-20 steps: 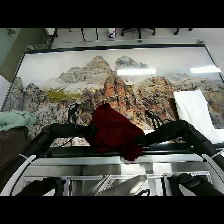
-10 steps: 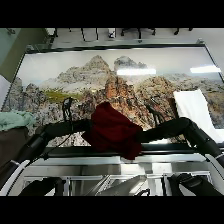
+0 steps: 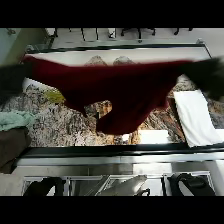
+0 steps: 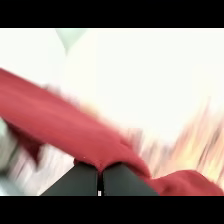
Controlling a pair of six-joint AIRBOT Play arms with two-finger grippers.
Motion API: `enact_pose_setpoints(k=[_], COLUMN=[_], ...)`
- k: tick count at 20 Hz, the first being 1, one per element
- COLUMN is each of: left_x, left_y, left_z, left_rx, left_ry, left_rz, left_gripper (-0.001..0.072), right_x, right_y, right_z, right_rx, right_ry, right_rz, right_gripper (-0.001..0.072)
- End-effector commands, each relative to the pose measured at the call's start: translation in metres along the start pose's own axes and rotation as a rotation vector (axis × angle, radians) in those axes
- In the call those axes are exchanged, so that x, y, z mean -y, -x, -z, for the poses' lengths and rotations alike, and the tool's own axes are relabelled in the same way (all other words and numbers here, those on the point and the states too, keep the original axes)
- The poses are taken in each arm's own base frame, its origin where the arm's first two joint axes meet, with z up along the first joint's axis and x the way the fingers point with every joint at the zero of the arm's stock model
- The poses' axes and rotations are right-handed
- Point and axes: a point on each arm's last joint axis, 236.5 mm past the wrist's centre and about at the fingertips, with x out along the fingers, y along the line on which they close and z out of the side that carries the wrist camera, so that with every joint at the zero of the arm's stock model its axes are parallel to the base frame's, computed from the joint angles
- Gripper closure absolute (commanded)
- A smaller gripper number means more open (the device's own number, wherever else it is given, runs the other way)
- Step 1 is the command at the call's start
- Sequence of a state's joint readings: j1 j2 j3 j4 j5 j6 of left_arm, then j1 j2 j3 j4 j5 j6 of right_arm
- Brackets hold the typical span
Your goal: Fold the shirts.
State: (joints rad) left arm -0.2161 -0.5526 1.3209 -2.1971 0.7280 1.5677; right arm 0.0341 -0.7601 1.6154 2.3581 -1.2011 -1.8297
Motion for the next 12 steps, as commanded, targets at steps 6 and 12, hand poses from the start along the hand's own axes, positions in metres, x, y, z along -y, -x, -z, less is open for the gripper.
enact_pose_setpoints(k=[6,12], left_x=[0.118,-0.036], left_y=[0.094,-0.036], left_z=[-0.124,0.030], left_rx=[0.216,-0.458], left_ry=[-0.206,-0.017], left_rz=[0.120,-0.184], left_gripper=[0.0695,0.0695], right_x=[-0.074,0.042], right_y=[0.122,-0.038], right_z=[-0.123,-0.068], right_rx=[0.399,0.057], right_ry=[0.368,0.092], right_rz=[0.157,0.046], right_gripper=[0.0690,0.0690])
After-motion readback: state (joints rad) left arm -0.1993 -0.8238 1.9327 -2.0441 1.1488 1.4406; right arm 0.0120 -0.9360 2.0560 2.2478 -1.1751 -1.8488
